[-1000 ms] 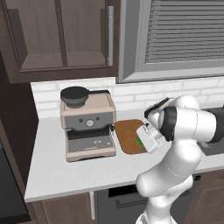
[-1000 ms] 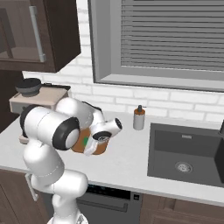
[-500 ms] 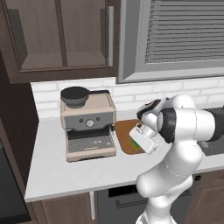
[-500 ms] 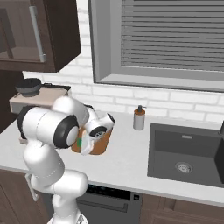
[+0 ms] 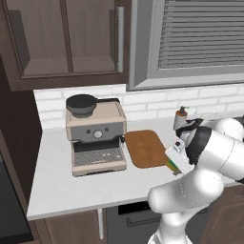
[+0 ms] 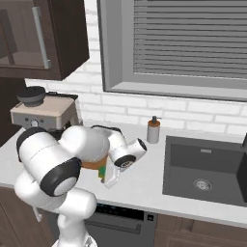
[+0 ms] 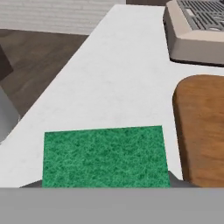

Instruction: Pick up the sponge from the counter and clean the cutting board by briefly scrubbing or pressing down on the cutting board. Once finished, release the sponge.

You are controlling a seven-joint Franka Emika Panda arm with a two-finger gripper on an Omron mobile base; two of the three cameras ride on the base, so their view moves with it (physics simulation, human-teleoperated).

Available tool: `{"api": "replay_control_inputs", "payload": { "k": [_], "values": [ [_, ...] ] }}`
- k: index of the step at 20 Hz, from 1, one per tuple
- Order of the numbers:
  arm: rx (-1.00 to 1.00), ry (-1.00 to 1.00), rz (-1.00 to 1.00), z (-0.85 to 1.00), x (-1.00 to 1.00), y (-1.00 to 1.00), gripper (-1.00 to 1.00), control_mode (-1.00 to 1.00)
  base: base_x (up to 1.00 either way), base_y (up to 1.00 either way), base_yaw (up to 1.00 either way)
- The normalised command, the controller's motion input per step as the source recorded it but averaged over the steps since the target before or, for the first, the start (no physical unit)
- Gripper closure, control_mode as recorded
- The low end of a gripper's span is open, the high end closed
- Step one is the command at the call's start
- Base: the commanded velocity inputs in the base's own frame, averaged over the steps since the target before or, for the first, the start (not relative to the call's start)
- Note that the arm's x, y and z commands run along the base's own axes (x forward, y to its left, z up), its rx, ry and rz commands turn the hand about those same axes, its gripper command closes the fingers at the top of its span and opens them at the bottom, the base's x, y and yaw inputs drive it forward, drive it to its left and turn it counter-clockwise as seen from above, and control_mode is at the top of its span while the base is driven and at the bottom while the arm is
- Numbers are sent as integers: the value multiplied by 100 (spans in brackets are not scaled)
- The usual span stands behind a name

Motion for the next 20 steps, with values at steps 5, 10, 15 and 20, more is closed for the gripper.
{"api": "replay_control_inputs", "payload": {
  "k": [5,10,15,20],
  "values": [
    [-7,0,5,0,5,-85,100,-100,0,0,0],
    [-21,3,26,-8,46,-17,-100,-100,0,0,0],
    [-19,-10,30,-20,4,-30,-100,-100,0,0,0],
    [-4,-23,12,-11,-10,-35,-100,-100,0,0,0]
  ]
}}
